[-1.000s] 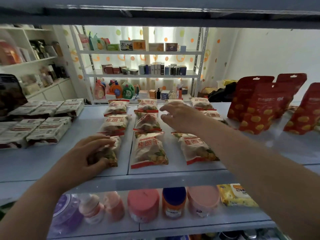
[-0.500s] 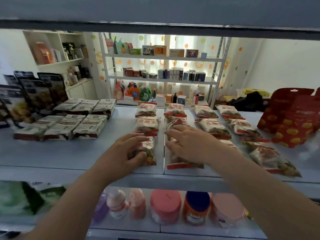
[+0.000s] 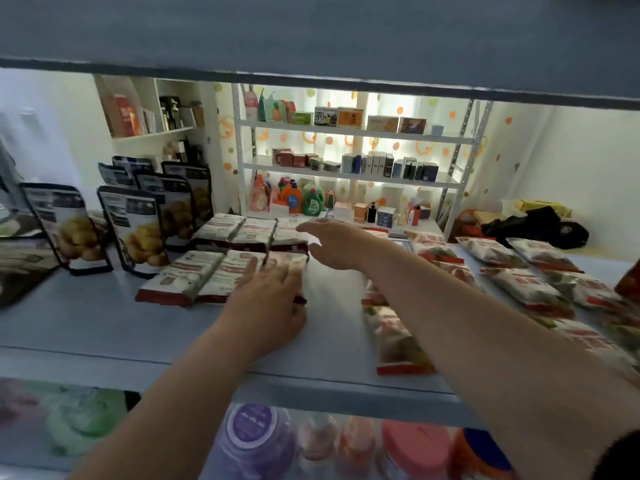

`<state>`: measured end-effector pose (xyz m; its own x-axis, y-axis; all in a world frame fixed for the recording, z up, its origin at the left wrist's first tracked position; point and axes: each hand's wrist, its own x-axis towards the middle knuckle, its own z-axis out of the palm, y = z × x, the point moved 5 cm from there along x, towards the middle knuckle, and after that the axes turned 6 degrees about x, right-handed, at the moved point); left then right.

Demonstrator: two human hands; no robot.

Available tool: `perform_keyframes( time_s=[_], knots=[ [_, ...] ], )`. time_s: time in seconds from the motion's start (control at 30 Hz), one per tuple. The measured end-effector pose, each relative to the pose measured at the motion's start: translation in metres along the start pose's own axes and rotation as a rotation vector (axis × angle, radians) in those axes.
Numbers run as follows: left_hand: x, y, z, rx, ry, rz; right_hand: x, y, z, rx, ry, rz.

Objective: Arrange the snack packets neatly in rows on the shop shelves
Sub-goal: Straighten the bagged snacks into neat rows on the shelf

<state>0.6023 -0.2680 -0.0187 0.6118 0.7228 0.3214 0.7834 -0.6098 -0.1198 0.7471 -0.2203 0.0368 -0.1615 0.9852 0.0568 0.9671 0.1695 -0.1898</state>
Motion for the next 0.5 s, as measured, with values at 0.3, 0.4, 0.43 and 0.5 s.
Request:
perform_keyframes(
  time_s=[0.3, 0.4, 0.43, 0.5],
  knots=[
    [0.004, -0.013, 0.001, -0.112, -0.003, 0.181, 0.09, 0.004, 0.029, -0.033, -0.117, 0.186],
    [0.001, -0.017, 0.003, -0.141, 0.007, 0.204, 0.082, 0.009, 0.025, -0.022, -0.079, 0.195],
    [0.001, -0.018, 0.004, -0.152, 0.01, 0.206, 0.078, 0.012, 0.023, -0.019, -0.072, 0.198],
    [0.001, -0.018, 0.005, -0.156, 0.014, 0.224, 0.066, 0.018, 0.022, -0.026, -0.082, 0.226]
  ],
)
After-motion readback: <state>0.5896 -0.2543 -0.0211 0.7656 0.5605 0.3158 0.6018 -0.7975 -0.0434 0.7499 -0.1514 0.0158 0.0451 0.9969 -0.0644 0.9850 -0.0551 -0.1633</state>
